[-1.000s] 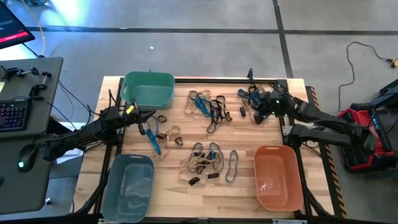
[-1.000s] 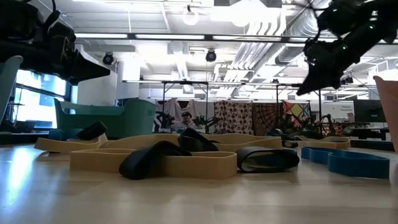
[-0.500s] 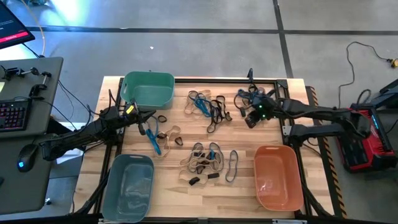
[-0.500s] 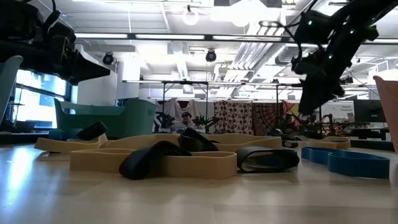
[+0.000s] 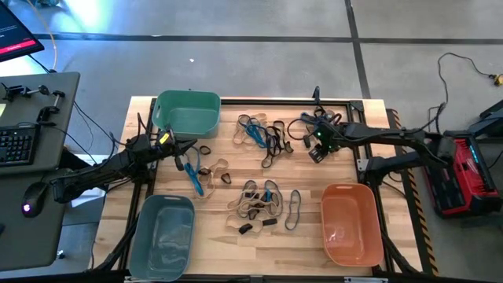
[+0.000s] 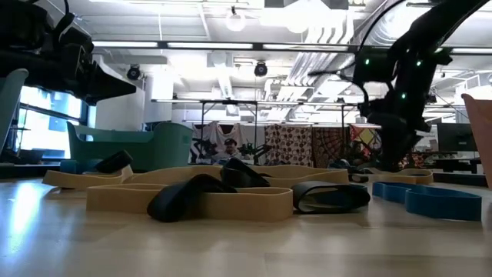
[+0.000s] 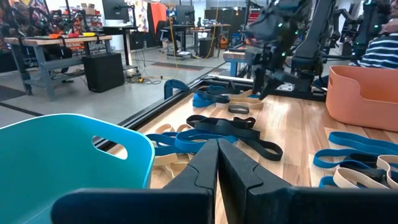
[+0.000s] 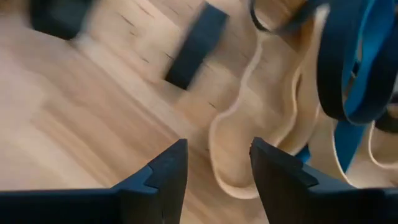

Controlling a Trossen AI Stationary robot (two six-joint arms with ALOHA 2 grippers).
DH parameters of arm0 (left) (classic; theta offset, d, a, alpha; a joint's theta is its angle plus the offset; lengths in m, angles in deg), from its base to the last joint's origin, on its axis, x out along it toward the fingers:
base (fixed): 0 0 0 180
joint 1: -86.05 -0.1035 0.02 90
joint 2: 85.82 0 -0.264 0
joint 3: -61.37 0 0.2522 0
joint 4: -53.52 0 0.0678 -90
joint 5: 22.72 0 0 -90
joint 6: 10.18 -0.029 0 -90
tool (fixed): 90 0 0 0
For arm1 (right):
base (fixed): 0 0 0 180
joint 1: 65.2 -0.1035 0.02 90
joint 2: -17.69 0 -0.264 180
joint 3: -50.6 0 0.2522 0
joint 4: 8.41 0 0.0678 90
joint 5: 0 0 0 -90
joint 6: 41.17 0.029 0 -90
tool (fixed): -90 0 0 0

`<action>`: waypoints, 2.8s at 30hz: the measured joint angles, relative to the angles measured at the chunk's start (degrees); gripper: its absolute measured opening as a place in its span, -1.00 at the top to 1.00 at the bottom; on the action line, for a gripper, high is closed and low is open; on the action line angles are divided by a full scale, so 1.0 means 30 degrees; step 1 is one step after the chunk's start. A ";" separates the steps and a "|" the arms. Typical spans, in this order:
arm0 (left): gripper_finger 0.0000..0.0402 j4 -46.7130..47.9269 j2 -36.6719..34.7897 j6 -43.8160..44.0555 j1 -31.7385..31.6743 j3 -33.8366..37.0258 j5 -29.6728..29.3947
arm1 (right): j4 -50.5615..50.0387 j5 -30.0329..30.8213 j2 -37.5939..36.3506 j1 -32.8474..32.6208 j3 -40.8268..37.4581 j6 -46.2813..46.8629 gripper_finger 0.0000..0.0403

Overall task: Sort rubber bands into baskets
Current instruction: Put the brown rubber band into the green bin

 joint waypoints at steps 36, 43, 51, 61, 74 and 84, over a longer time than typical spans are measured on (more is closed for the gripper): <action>0.98 -0.0003 0.0006 0.0000 0.0000 0.0002 -0.0001 | 0.1636 -0.0435 0.3630 0.0802 0.0036 -0.3033 0.24; 0.98 0.0001 0.0000 0.0000 0.0000 0.0000 0.0000 | 0.1734 -0.0439 0.3637 0.0802 0.0015 -0.3118 0.24; 0.98 0.0000 0.0005 0.0000 0.0000 0.0000 0.0000 | 0.1785 -0.0439 0.3644 0.0802 0.0000 -0.3051 0.24; 0.98 -0.0006 0.0004 0.0000 0.0000 0.0000 0.0000 | 0.1821 -0.0689 0.3659 0.0817 -0.0004 -0.4455 0.24; 0.98 0.0001 0.0006 0.0000 0.0007 0.0000 0.0000 | 0.1821 -0.0613 0.3666 0.0810 -0.0007 -0.4954 0.24; 0.98 0.0001 0.0003 0.0000 0.0000 0.0004 -0.0003 | 0.1799 -0.0626 0.3666 0.0810 -0.0015 -0.4374 0.26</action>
